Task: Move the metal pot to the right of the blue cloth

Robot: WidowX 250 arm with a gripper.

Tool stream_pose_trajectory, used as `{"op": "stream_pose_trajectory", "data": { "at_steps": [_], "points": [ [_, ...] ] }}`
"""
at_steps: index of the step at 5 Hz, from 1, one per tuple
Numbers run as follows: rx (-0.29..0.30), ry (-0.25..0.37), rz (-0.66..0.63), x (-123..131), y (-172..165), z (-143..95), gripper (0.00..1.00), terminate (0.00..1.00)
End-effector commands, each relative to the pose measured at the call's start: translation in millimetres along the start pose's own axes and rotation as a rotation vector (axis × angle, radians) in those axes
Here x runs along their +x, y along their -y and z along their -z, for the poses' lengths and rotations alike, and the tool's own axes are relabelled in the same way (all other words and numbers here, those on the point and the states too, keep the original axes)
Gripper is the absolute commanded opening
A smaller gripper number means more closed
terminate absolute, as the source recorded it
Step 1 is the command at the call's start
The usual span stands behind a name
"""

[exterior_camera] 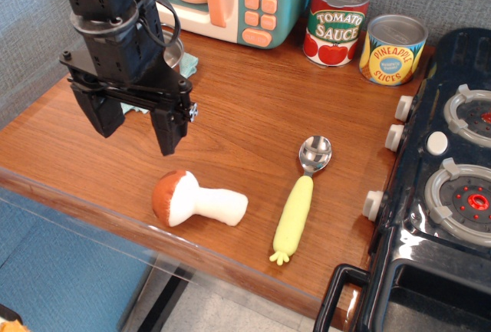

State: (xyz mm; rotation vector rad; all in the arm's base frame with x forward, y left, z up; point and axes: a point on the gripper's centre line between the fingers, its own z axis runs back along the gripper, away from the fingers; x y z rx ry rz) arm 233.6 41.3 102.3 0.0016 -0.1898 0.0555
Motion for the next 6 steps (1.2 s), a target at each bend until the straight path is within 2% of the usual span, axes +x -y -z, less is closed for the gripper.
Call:
{"op": "stream_pose_trajectory", "data": {
  "at_steps": [1,2,4,5,6],
  "points": [
    [0.0,0.0,0.0,0,0,0,1.0,0.0],
    [-0.021,0.001,-0.014,30,-5,6,1.0,0.0],
    [0.019,0.04,-0.017,108,-30,15,1.0,0.0],
    [0.047,0.037,-0.01,131,-39,28,1.0,0.0],
    [0.065,0.0,-0.024,147,-53,53,1.0,0.0]
  ]
}}
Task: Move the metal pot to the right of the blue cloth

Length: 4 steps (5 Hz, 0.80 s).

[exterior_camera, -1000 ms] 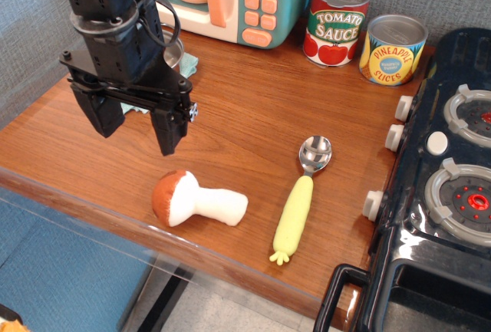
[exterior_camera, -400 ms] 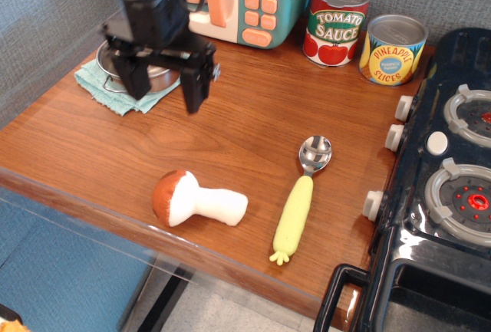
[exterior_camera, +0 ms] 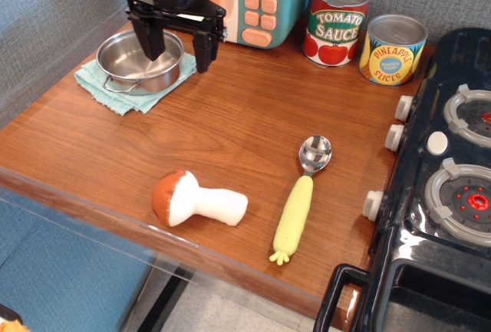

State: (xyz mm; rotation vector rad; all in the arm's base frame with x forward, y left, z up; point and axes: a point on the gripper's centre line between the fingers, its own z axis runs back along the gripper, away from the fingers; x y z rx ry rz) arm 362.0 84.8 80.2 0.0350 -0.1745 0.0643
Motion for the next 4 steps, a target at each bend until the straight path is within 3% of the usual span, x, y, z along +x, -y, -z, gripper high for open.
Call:
{"op": "stream_pose_trajectory", "data": {
  "at_steps": [1,2,3,4],
  "points": [
    [0.035,-0.029,-0.034,26,-28,27,1.0,0.0],
    [0.03,-0.074,-0.059,23,-42,45,1.0,0.0],
    [0.029,-0.072,-0.07,23,-47,47,0.0,0.0],
    [0.042,-0.048,-0.086,22,-52,37,0.0,0.0]
  ]
}}
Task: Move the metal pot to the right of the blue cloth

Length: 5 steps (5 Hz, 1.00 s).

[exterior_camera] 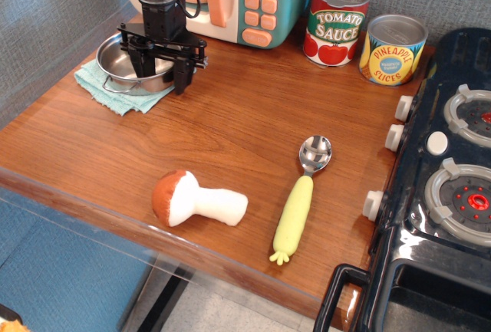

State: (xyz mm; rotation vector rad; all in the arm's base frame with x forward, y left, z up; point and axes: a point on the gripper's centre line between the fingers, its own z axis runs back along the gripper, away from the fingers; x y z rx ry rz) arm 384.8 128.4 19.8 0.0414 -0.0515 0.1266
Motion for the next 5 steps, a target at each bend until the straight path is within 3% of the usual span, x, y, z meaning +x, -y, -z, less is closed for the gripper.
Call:
{"op": "stream_pose_trajectory", "data": {
  "at_steps": [1,3,4,5],
  "points": [
    [0.023,0.099,-0.048,2,-16,-36,0.0,0.0],
    [0.029,0.151,-0.041,2,-4,-62,0.0,0.0],
    [0.038,0.176,0.042,9,32,-80,0.0,0.0],
    [0.01,0.174,0.124,10,76,-79,0.0,0.0]
  ]
}}
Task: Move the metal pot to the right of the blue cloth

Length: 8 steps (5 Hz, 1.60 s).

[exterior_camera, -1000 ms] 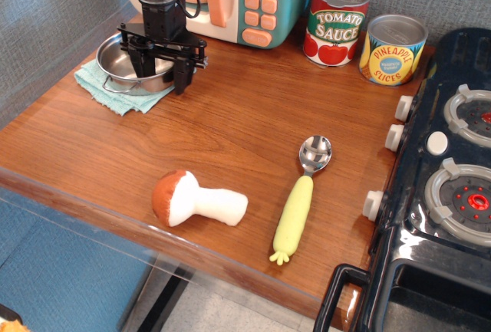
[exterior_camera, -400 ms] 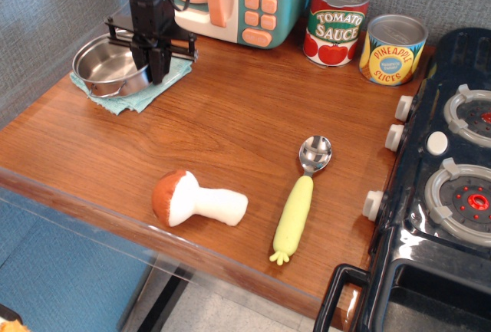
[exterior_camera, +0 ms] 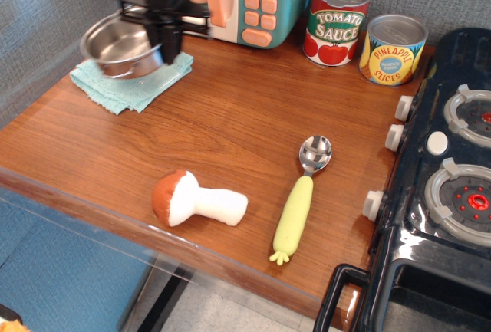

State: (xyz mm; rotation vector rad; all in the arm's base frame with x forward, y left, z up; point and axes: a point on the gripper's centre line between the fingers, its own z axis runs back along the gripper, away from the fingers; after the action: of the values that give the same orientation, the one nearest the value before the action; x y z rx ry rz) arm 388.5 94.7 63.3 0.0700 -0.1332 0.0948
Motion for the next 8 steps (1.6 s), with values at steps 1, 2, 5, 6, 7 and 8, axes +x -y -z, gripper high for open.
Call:
{"op": "stream_pose_trajectory", "data": {
  "at_steps": [1,2,5,6,7,8],
  "points": [
    [-0.037,0.053,0.172,5,85,-19,0.0,0.0],
    [-0.042,0.034,0.227,0,111,-8,0.0,0.0],
    [-0.059,0.008,0.28,-5,134,5,0.0,0.0],
    [-0.067,0.019,0.246,-6,131,4,1.0,0.0],
    [-0.056,0.042,0.244,-7,131,-9,1.0,0.0],
    [-0.052,0.098,0.216,-14,134,-38,1.0,0.0]
  ]
}}
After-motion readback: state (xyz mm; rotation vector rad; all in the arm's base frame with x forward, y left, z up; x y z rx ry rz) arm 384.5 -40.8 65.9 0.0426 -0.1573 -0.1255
